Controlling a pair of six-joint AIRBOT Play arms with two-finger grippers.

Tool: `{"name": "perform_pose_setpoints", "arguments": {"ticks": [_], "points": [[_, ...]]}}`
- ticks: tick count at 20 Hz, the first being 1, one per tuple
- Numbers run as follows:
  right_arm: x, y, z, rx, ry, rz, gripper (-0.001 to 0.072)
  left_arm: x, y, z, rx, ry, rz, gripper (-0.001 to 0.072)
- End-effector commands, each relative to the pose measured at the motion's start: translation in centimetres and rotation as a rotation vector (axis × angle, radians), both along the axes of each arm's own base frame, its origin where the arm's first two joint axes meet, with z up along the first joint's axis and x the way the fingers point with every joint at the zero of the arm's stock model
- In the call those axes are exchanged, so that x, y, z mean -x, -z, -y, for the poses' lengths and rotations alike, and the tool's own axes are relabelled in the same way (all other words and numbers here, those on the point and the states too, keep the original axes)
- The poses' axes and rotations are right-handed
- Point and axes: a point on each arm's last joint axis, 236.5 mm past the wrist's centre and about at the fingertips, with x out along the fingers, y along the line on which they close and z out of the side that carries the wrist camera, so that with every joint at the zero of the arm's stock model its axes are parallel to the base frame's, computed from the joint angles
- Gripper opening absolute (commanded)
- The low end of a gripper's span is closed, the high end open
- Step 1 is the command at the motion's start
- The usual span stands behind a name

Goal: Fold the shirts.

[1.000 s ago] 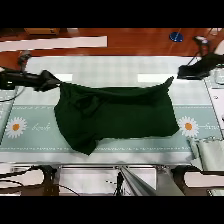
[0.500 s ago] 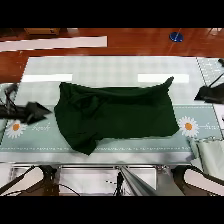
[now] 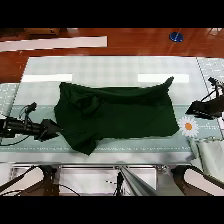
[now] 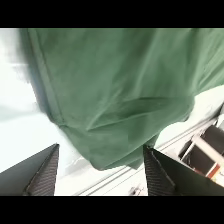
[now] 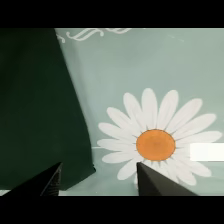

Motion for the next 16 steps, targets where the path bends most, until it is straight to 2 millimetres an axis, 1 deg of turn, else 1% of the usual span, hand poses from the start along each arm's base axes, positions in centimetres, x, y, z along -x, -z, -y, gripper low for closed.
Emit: {"name": "perform_pose_setpoints", "arguments": {"ticks": [1,3,5,6,7,8,9,11,13,14,15,16], "points": [[0.1,-0.1,-0.3,-0.008,-0.001,0.008,0.0554,0.8,1.8,1.3,-0.006,0.046,-0.064,0.0600],[0.2,-0.1,-0.4,-0.012,-0.001,0.004,0.0554,0.5,3.1,1.8,-0.038,0.049,-0.089,0.0600],[0.3,-0.2,-0.5,-0.016,-0.002,0.003,0.0554,-0.5,4.7,2.1,-0.099,0.034,-0.081,0.0587],[0.3,-0.2,-0.6,-0.021,-0.002,0.000,0.0553,-1.0,5.3,2.1,-0.130,0.016,-0.080,0.0527],[0.5,-0.2,-0.7,-0.025,-0.004,-0.006,0.0554,-1.5,5.8,2.1,-0.157,-0.003,-0.076,0.0293],[0.6,-0.3,-0.7,-0.025,-0.005,-0.007,0.0554,-1.7,6.0,2.1,-0.170,-0.006,-0.069,0.0092],[0.6,-0.5,-0.7,-0.022,-0.006,-0.001,0.0554,-1.7,6.0,2.2,-0.171,0.000,-0.068,0.0025],[0.6,-1.1,-0.3,0.002,-0.007,0.016,0.0555,-1.4,5.9,2.2,-0.166,0.009,-0.074,0.0024],[1.3,-1.1,0.9,0.009,0.028,0.003,0.0560,-0.9,5.7,2.4,-0.154,0.043,-0.071,0.0023],[2.1,-0.7,1.6,-0.004,0.069,-0.012,0.0560,-0.8,5.6,2.4,-0.147,0.048,-0.075,0.0023],[3.0,-0.2,1.9,-0.042,0.117,-0.031,0.0560,-0.7,5.5,2.5,-0.145,0.054,-0.072,0.0023],[3.9,0.3,1.3,-0.113,0.161,-0.041,0.0560,-0.7,5.4,2.5,-0.143,0.057,-0.068,0.0023]]}}
